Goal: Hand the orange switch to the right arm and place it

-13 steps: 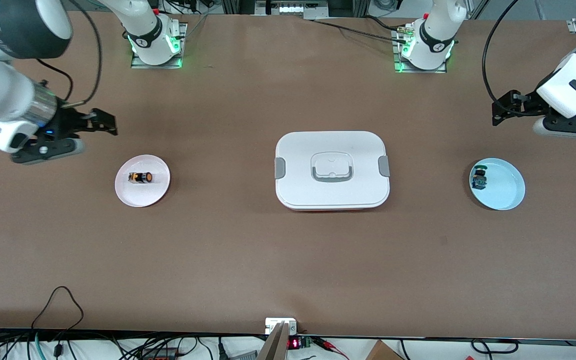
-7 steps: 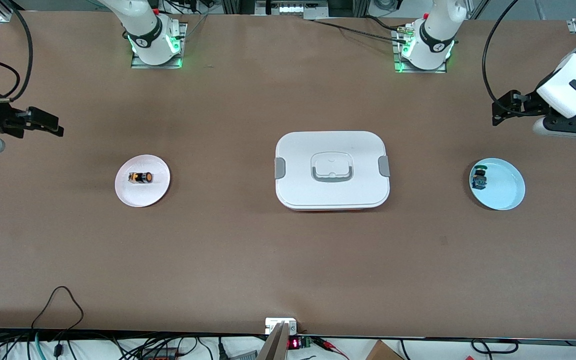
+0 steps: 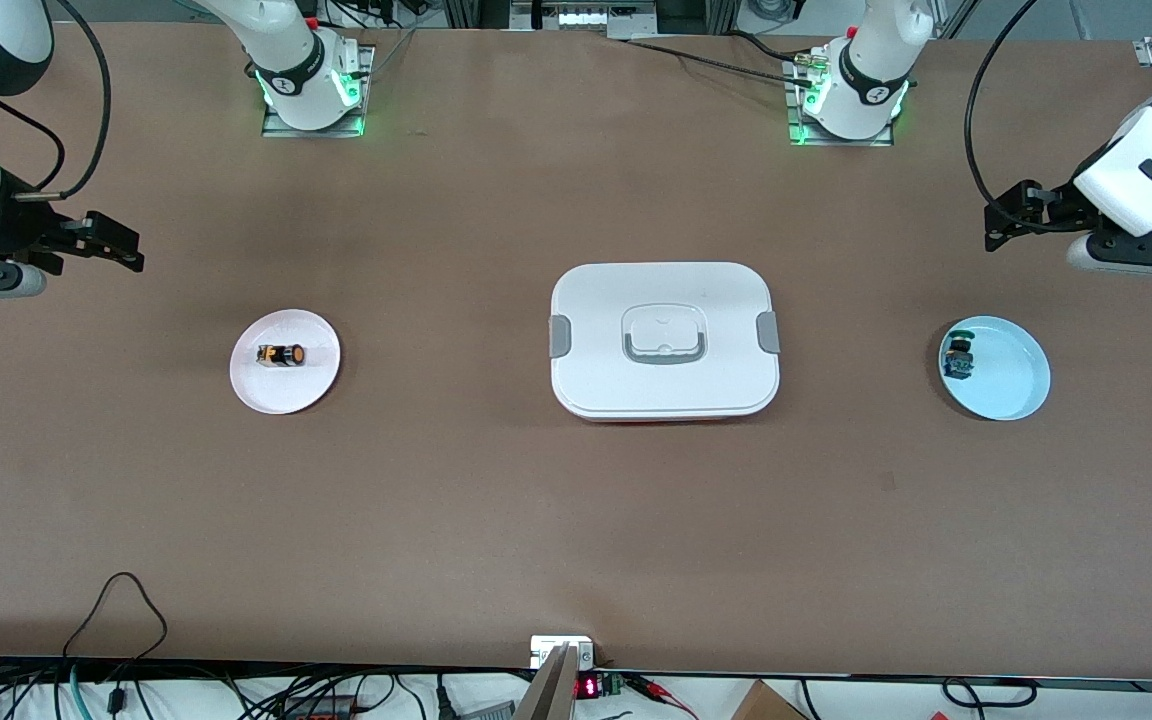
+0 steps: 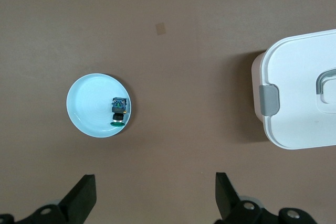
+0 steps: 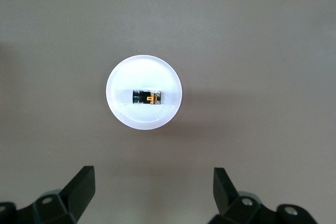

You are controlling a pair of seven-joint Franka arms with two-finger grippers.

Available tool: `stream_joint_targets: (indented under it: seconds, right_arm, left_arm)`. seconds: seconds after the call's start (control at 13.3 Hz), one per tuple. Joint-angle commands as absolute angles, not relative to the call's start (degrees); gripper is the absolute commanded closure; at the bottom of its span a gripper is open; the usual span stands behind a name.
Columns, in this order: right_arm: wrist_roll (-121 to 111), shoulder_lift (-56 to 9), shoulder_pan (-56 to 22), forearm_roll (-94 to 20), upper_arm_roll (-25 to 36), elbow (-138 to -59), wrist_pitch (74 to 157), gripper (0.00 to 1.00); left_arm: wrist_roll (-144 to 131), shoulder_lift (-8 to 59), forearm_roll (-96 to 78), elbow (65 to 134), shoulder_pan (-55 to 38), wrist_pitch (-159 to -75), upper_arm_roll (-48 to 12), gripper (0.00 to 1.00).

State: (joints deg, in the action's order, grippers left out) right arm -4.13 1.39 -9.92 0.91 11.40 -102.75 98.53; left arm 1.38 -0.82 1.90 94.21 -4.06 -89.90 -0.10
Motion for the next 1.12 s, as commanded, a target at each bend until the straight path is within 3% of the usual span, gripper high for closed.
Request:
stream_joint_targets:
  seconds: [0.0,0.52,1.05]
  right_arm:
    - [-2.5,3.4,-9.9,1.4,11.2,-100.9,96.1,0.00]
    - [-1.7,-5.1,-9.7,1.1,11.3,-86.7,89.7,0.00]
    - [-1.3,-5.5,-10.2,0.9,11.2,-86.7,88.9,0.00]
  left_arm:
    - [0.8,-1.2,2.6,93.5,-4.0,-88.9,-0.2,0.00]
    - [0.8,-1.2,2.6,93.5,-4.0,-88.9,-0.2,0.00]
    - [0.8,-1.2,2.6,93.5,-3.9,-88.1,-0.2,0.00]
